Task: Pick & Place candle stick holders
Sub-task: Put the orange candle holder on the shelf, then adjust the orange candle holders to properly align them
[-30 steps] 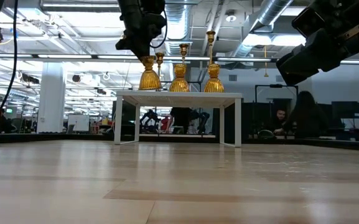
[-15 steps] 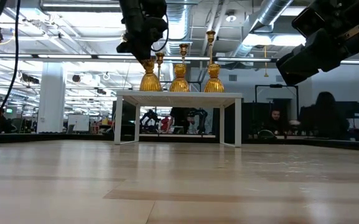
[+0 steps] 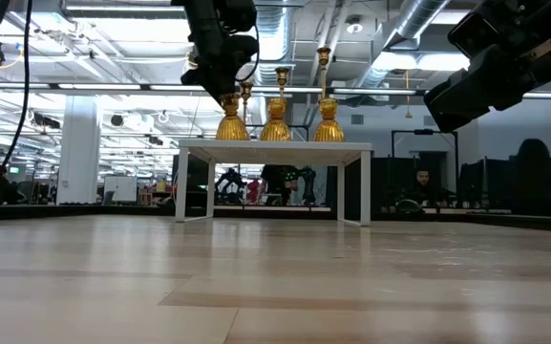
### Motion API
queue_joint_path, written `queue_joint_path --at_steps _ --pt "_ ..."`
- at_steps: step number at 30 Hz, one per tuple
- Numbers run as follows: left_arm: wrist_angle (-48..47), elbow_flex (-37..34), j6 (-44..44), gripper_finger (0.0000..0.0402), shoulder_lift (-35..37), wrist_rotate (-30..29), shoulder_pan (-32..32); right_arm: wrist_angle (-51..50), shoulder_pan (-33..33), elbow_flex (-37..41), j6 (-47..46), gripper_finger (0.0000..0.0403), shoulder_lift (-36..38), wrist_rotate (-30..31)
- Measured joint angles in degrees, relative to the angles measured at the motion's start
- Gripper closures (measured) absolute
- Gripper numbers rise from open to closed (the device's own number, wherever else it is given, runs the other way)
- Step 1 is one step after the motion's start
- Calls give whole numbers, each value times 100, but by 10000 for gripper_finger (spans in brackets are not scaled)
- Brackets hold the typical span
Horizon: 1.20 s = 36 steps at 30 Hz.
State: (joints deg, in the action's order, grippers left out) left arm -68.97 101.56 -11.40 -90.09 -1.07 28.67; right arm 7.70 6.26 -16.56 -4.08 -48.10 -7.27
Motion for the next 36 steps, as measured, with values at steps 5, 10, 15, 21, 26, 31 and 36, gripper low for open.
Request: queue_joint_path --at_steps 5,10,15,21,26,31,36 --pt "119 -11 45 314 -4 7 -4 -2 0 0 0 403 -2 -2" --pt "162 -26 61 310 70 2 -4 -4 0 0 0 403 -2 -2" --pt "202 -26 67 309 313 -22 -4 -7 4 0 0 403 -2 -9" --pt "313 -24 109 309 775 -251 -4 -7 4 0 0 403 0 -11" --pt "527 -22 220 310 1311 -229 -24 -6 4 0 0 403 -1 -11" --pt "586 -14 794 334 1939 -225 -262 102 4 0 5 403 -2 9" --pt "597 -13 1092 388 2391 -204 -796 382 4 0 13 403 -2 20"
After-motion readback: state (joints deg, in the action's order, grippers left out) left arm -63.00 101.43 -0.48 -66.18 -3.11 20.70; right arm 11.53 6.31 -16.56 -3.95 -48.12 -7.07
